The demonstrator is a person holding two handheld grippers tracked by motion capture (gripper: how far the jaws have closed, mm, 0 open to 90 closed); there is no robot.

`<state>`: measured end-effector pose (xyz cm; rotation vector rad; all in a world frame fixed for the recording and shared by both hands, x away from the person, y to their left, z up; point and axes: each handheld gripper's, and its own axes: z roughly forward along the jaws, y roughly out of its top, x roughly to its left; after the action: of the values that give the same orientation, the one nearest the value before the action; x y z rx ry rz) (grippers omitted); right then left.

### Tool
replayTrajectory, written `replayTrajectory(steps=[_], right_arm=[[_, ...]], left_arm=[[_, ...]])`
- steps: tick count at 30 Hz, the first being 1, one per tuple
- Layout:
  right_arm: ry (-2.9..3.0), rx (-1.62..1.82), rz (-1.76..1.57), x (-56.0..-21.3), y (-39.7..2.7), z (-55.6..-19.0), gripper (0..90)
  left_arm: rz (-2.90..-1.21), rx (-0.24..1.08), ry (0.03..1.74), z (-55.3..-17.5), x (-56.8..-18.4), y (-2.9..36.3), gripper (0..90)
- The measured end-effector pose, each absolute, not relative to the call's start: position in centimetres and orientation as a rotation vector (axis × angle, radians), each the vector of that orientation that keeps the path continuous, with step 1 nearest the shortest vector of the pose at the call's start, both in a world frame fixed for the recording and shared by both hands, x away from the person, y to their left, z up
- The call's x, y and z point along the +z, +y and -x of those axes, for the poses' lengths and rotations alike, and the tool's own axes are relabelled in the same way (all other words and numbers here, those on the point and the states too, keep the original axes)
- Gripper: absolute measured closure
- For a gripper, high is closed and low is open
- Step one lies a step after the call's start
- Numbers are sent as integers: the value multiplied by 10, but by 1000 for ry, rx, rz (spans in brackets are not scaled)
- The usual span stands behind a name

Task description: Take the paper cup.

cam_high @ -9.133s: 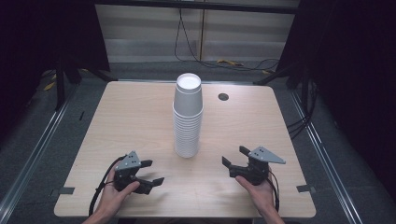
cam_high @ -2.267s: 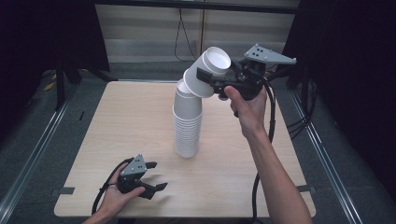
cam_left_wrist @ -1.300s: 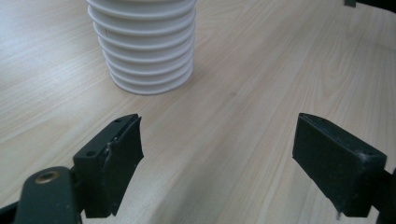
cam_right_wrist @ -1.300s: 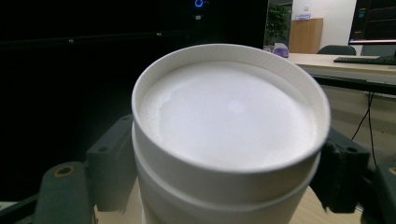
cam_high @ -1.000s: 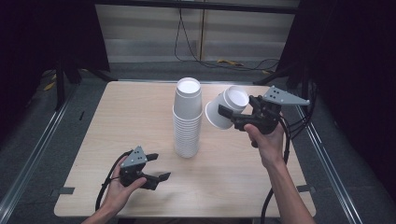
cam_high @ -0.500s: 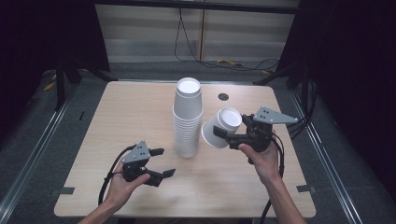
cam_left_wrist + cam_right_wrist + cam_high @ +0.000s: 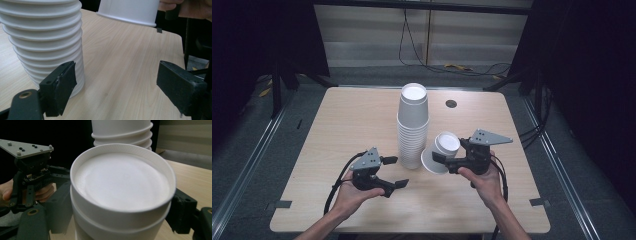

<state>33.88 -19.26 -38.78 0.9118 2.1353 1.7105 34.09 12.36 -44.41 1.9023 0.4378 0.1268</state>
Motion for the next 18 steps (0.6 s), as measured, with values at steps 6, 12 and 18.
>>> replayTrajectory(steps=[6, 12, 18], right_arm=[[2174, 1720, -908, -400, -187, -337, 210], [2189, 1722, -946, -415, -185, -336, 210], [2247, 1736, -924, -424, -174, -336, 211]], left_arm=[[-1876, 145, 435, -338, -447, 123, 159], [-1875, 93, 430, -336, -455, 118, 170], [-1876, 65, 388, -331, -461, 111, 160]])
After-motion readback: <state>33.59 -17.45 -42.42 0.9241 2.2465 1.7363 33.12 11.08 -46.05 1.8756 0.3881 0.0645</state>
